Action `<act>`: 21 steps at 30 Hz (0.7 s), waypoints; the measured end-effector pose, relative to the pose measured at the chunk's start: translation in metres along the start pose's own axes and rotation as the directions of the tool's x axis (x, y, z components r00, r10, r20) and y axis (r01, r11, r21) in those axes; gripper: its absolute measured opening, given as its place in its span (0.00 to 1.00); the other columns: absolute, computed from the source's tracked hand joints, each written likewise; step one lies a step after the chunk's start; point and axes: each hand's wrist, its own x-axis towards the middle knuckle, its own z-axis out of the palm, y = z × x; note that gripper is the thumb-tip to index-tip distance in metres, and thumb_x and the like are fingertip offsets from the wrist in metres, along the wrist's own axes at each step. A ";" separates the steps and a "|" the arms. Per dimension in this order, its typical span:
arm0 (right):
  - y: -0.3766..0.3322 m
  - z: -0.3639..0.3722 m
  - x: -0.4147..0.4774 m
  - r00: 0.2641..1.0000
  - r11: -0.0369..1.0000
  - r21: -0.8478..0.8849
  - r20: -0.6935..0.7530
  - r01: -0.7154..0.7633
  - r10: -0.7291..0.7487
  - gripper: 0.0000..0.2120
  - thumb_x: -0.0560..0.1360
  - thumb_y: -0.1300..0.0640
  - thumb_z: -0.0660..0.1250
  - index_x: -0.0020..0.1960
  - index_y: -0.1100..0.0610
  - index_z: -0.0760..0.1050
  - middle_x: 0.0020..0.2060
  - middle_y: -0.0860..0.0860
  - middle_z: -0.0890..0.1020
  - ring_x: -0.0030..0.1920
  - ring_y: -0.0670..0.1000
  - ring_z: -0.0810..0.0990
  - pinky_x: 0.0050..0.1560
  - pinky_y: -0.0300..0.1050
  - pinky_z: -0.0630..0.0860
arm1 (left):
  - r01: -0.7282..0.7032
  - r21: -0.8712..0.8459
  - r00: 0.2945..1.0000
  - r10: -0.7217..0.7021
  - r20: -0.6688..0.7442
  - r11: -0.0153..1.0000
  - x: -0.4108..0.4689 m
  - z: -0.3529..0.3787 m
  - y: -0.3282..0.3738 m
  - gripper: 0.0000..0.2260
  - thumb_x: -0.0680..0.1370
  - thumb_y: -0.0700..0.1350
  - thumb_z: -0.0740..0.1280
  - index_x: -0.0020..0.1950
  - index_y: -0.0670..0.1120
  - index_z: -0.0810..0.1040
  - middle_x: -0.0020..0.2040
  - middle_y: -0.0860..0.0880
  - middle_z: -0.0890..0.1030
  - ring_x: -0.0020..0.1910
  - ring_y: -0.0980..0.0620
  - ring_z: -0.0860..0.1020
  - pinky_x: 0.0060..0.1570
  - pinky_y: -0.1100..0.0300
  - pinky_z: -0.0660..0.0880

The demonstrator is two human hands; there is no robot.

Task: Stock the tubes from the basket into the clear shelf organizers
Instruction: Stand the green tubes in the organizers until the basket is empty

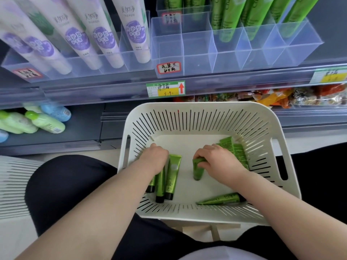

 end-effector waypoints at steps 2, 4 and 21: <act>0.000 0.000 0.001 1.000 1.000 0.000 -0.010 -0.008 0.008 0.10 0.76 0.55 0.64 0.57 0.48 0.74 0.50 0.47 0.78 0.52 0.50 0.72 0.51 0.48 0.72 | -0.029 -0.006 0.999 0.029 -0.021 1.000 -0.001 -0.005 0.002 0.21 0.73 0.28 0.56 0.61 0.43 0.76 0.54 0.42 0.77 0.56 0.44 0.72 0.54 0.52 0.73; 0.001 0.001 0.002 1.000 1.000 0.000 -0.011 -0.009 0.009 0.10 0.76 0.54 0.64 0.57 0.48 0.74 0.50 0.46 0.78 0.52 0.50 0.72 0.51 0.47 0.72 | -0.057 0.037 0.998 0.058 -0.030 0.998 0.000 -0.010 0.001 0.17 0.74 0.31 0.61 0.59 0.43 0.78 0.55 0.43 0.76 0.56 0.44 0.71 0.53 0.53 0.72; -0.019 -0.074 -0.015 0.884 1.000 0.001 -0.468 -0.024 0.021 0.08 0.75 0.58 0.65 0.54 0.54 0.76 0.49 0.49 0.77 0.52 0.53 0.73 0.52 0.49 0.72 | -0.283 -0.543 0.899 0.021 -0.438 0.791 -0.049 -0.102 0.019 0.05 0.74 0.46 0.71 0.46 0.56 0.80 0.43 0.59 0.79 0.44 0.58 0.76 0.48 0.60 0.71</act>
